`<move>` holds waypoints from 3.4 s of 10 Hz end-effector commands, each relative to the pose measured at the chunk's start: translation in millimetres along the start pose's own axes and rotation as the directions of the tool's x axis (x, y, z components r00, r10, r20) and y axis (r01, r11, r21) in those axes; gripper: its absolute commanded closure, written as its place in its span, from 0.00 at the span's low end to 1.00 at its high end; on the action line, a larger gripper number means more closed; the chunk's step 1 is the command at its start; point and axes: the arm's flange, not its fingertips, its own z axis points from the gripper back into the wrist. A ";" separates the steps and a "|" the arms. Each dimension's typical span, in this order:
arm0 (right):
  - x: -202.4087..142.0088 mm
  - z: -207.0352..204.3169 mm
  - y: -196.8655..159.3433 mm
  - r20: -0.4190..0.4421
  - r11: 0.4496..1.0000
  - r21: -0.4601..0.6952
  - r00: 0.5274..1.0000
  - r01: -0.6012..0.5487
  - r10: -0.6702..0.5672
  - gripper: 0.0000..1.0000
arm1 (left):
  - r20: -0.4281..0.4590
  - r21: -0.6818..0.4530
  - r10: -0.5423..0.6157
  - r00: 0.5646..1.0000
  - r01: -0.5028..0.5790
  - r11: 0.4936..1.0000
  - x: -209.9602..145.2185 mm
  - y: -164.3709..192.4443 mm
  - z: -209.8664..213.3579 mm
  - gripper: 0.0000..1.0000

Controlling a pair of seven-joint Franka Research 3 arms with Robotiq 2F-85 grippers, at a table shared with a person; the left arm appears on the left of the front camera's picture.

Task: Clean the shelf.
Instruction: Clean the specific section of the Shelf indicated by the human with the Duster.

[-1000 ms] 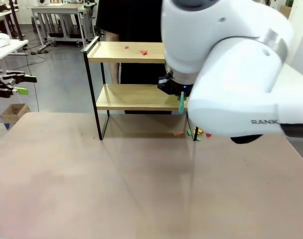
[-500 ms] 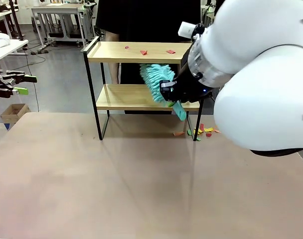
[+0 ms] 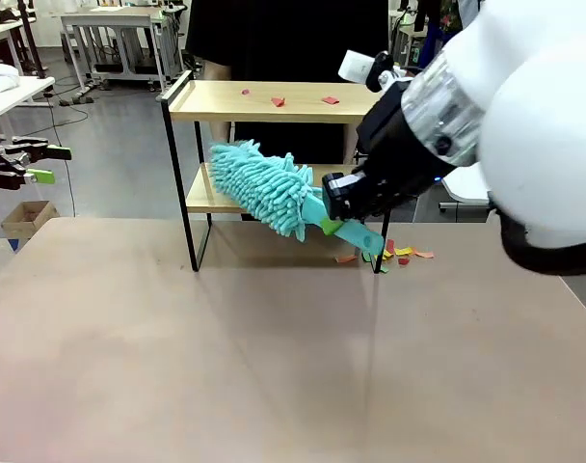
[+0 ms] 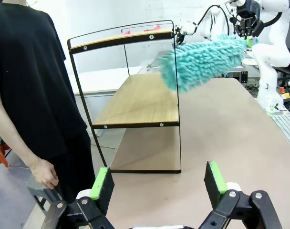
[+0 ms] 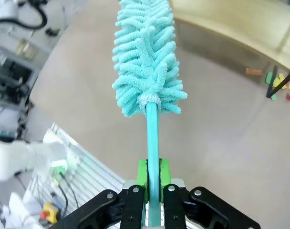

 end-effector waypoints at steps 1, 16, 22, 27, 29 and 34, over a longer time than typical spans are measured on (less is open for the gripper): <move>-10.9 18.3 -19.1 -0.058 0.990 0.063 0.990 -0.125 0.128 0.87 | -0.001 0.000 -0.001 1.000 0.001 1.000 2.3 -2.2 0.3 0.00; -115.0 89.9 -83.6 -0.526 0.910 -0.023 0.779 -0.413 0.340 0.87 | -0.001 0.000 -0.001 1.000 0.001 1.000 2.3 -2.2 0.3 0.00; -115.0 89.9 -83.6 -0.526 0.910 -0.023 0.779 -0.413 0.340 0.87 | -0.001 0.000 -0.001 1.000 0.001 1.000 2.3 -2.2 0.3 0.00; -115.0 89.9 -83.6 -0.526 0.910 -0.023 0.779 -0.413 0.340 0.87 | -0.001 0.000 -0.001 1.000 0.001 1.000 2.3 -2.2 0.3 0.00; -115.0 89.9 -83.6 -0.526 0.910 -0.023 0.779 -0.413 0.340 0.87 | -0.001 0.000 -0.001 1.000 0.001 1.000 2.3 -2.2 0.3 0.00; -115.0 89.9 -83.6 -0.526 0.910 -0.023 0.779 -0.413 0.340 0.87 | -0.001 0.000 -0.001 1.000 0.001 1.000 2.3 -2.2 0.3 0.00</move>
